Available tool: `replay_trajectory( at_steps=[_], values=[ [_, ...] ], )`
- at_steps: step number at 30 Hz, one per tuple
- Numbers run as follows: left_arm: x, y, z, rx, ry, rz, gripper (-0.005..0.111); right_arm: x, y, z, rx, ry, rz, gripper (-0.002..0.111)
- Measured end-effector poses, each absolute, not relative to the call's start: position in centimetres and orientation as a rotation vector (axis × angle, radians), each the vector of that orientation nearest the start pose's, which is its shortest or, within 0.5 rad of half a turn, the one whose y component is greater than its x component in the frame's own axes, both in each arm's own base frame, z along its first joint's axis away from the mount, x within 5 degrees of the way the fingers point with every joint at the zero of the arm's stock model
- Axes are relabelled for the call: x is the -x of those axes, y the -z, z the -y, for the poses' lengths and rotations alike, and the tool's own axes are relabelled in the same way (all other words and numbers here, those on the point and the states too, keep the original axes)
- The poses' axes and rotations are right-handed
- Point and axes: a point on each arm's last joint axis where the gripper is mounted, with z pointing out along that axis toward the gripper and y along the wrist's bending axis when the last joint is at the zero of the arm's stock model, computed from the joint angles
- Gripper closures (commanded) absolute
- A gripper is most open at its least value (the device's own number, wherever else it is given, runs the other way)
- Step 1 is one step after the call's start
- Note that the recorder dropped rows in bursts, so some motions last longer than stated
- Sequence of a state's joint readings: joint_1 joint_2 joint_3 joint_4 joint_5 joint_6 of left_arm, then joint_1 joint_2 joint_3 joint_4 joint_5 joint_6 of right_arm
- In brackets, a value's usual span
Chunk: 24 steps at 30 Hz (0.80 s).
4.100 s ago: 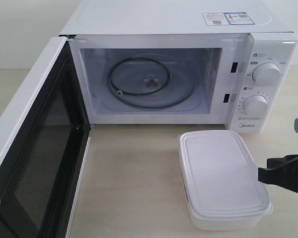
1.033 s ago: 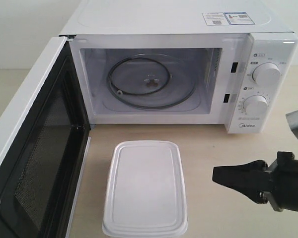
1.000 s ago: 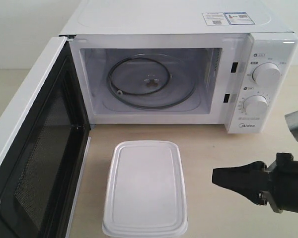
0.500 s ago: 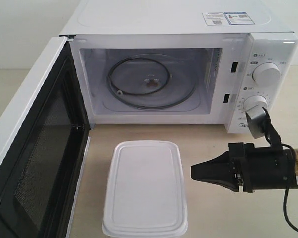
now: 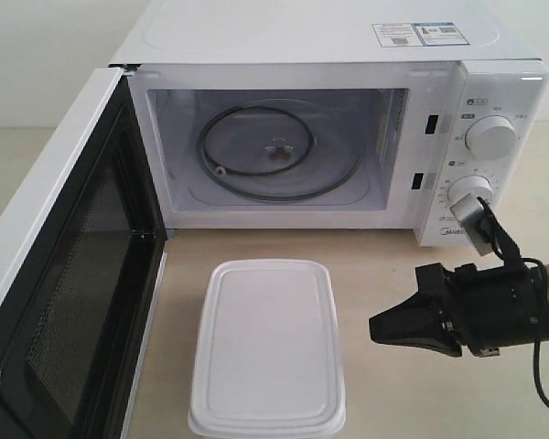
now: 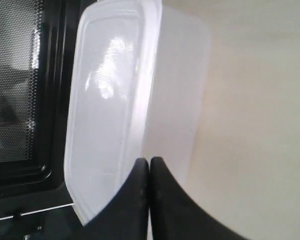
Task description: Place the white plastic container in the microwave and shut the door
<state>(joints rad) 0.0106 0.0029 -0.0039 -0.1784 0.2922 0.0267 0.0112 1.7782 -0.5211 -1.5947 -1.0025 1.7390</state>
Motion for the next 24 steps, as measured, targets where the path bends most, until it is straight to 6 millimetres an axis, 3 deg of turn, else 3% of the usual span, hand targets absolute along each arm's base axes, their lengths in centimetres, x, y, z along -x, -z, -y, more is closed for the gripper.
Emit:
replay_trajectory(
  at_steps=[4,12,17,20,24],
  values=[
    [-5.5,-18.8,0.4,0.100,0.142,-1.770,0.102,-22.8,-13.5,-7.9,0.083,-1.384,-2.538,0.109],
    [-5.5,-18.8,0.4,0.100,0.142,-1.770,0.102,-21.9,-12.9,-10.4,0.176,-1.291,-2.652,0.109],
    [-5.5,-18.8,0.4,0.100,0.142,-1.770,0.102,-22.3,-13.1,-10.7,0.175,-1.273,-2.654,0.107],
    [-5.5,-18.8,0.4,0.100,0.142,-1.770,0.102,-22.0,-13.5,-11.1,0.218,-1.350,-2.629,0.098],
    [-5.5,-18.8,0.4,0.100,0.142,-1.770,0.102,-21.8,-13.7,-11.2,0.246,-1.397,-2.612,0.073]
  ],
)
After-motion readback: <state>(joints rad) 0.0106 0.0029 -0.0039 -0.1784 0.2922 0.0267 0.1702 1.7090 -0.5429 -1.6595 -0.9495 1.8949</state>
